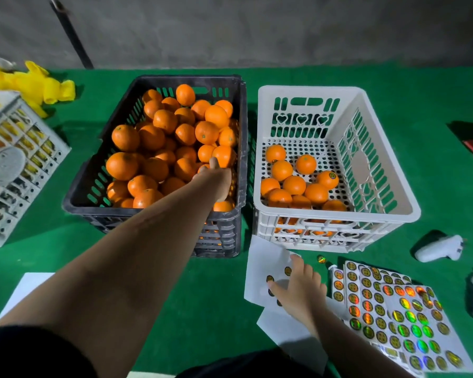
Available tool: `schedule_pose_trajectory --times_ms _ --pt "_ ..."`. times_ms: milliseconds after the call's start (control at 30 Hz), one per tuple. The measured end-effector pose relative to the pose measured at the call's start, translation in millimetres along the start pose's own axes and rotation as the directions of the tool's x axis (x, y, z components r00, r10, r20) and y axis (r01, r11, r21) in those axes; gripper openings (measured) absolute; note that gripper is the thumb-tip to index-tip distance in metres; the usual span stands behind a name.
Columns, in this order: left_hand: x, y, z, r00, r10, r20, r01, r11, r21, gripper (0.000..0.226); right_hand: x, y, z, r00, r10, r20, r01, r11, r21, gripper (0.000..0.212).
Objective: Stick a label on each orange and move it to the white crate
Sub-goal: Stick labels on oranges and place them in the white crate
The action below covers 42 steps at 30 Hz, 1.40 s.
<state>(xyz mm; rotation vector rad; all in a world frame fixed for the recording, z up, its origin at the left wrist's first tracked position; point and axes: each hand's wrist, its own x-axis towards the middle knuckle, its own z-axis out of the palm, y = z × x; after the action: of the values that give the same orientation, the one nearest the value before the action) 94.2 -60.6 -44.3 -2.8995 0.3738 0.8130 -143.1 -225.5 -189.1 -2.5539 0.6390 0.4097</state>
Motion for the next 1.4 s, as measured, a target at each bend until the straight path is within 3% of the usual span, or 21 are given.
schedule_pose_trajectory --times_ms 100,233,333,433,500,633,700,767,867,933,1000,1067,1133,1200,1267,1400 --pt "-10 0 1 0.992 -0.009 -0.124 0.003 0.999 -0.048 0.078 2 1 1 1.0 0.031 0.004 -0.031 0.999 -0.033 0.099" --pt "-29 -9 -9 0.949 -0.022 -0.313 -0.058 0.968 -0.246 0.075 7 7 5 0.998 0.055 0.03 -0.053 0.997 -0.055 0.109" --pt "-63 -16 -8 0.813 -0.089 -0.575 -0.132 0.934 -0.331 0.076 10 10 9 0.999 0.032 0.043 -0.033 0.999 0.008 0.098" --pt "-107 -7 20 0.586 -0.011 -0.811 -0.316 0.918 -0.241 0.072 9 14 13 1.0 0.014 0.027 -0.016 0.997 0.078 0.088" --pt "-132 5 46 0.541 0.034 -0.84 -0.471 0.84 -0.269 0.076 6 18 17 0.999 0.007 0.045 -0.012 0.994 0.112 0.082" --pt "-160 18 109 0.723 0.177 -0.667 -0.643 0.524 -0.558 0.078 0 14 21 0.995 0.052 0.089 -0.058 0.996 0.064 0.084" --pt "-165 20 139 0.768 0.229 -0.598 -0.638 0.353 -0.684 0.07 0 12 22 0.995 0.051 0.082 -0.051 0.999 -0.001 0.082" --pt "-166 20 161 0.821 0.206 -0.533 -0.571 0.262 -0.778 0.064 4 12 19 0.995 0.082 0.049 -0.087 0.992 0.091 0.068" --pt "-162 12 174 0.893 0.186 -0.41 -0.446 0.237 -0.863 0.062 4 11 6 0.995 0.058 0.08 -0.084 0.92 0.383 0.062" --pt "-157 6 174 0.896 0.213 -0.389 -0.439 0.298 -0.848 0.063 -4 10 -12 0.995 -0.043 0.09 -0.017 0.812 0.584 0.058" --pt "-152 4 171 0.868 0.253 -0.428 -0.497 0.395 -0.773 0.061 -13 10 -34 0.986 -0.159 0.039 0.095 0.751 0.653 0.043" --pt "-149 6 165 0.861 0.283 -0.423 -0.508 0.416 -0.755 0.055 -25 5 -56 0.961 -0.275 -0.01 0.212 0.717 0.664 0.038" --pt "-147 10 160 0.857 0.334 -0.392 -0.496 0.33 -0.803 0.049 -34 -1 -75 0.938 -0.343 -0.043 0.273 0.66 0.699 0.039" --pt "-148 15 158 0.854 0.379 -0.356 -0.432 0.138 -0.891 0.045 -41 -7 -88 0.919 -0.39 -0.063 0.306 0.603 0.737 0.036" --pt "-153 22 157 0.886 0.335 -0.32 -0.341 0.004 -0.94 0.046 -45 -10 -94 0.896 -0.438 -0.08 0.347 0.576 0.74 0.031" --pt "-157 29 161 0.928 0.223 -0.299 -0.291 -0.07 -0.954 0.059 -50 -19 -102 0.865 -0.449 -0.226 0.484 0.623 0.614 0.027"
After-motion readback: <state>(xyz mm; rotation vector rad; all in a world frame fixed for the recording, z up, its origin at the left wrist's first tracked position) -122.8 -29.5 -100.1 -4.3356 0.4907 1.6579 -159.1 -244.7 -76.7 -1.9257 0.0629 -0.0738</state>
